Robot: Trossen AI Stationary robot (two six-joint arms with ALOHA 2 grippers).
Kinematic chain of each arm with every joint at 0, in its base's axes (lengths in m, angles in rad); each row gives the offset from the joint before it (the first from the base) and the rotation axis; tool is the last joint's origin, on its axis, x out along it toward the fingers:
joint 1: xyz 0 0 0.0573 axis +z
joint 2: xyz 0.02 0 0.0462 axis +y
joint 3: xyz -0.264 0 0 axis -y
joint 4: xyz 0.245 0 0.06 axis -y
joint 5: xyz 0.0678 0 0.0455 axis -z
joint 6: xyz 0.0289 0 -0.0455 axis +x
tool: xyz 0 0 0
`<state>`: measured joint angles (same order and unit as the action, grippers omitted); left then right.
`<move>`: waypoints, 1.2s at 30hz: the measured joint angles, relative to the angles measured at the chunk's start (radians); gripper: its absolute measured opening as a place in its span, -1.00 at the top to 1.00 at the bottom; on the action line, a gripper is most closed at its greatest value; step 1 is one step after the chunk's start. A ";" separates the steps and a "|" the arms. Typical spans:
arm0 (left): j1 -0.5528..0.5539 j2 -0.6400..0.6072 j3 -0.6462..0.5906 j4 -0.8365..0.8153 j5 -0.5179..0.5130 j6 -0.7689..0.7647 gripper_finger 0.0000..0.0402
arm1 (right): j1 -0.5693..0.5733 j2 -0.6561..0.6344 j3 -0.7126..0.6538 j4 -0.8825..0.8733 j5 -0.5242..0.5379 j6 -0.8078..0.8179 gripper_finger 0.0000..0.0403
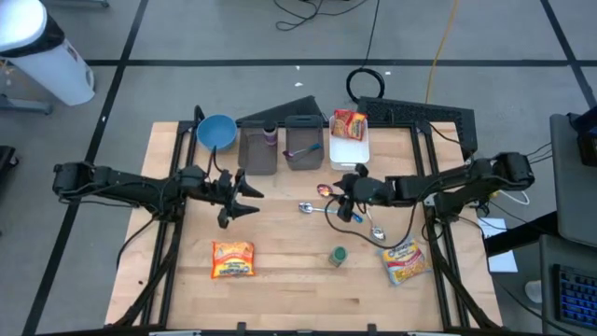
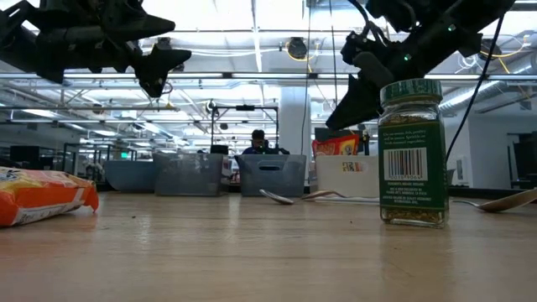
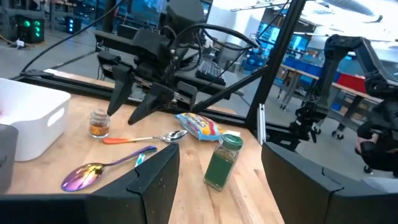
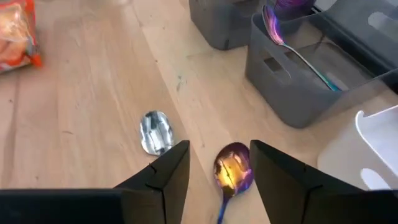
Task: Pick & Place Food Item
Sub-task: Put the blue spoon into the right black bin
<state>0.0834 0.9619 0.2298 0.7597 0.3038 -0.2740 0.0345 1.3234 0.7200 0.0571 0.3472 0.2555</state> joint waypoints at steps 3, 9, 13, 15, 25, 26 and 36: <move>0.000 0.000 0.000 0.000 0.000 0.017 -0.19 | 0.000 0.038 0.001 0.005 0.000 0.022 0.21; 0.000 0.000 0.000 -0.001 -0.001 0.030 -0.19 | -0.016 0.124 0.000 -0.005 -0.005 0.064 0.21; 0.001 0.000 0.000 -0.001 -0.001 0.030 -0.19 | -0.023 0.160 0.000 0.017 -0.001 0.074 0.21; 0.001 0.000 0.000 -0.001 -0.001 0.030 -0.19 | -0.027 0.182 0.000 0.022 0.013 0.077 0.21; 0.001 0.000 0.000 -0.002 -0.018 0.029 -0.19 | -0.031 0.215 -0.007 0.004 0.058 0.119 0.21; 0.001 0.000 0.000 -0.002 -0.018 0.029 -0.19 | -0.031 0.215 -0.007 -0.002 0.070 0.119 0.21; 0.000 0.000 0.000 -0.007 -0.018 0.028 -0.19 | -0.026 0.299 -0.005 0.045 0.041 0.151 0.21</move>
<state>0.0836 0.9619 0.2298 0.7525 0.2859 -0.2457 0.0081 1.6228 0.7152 0.1023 0.3881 0.4065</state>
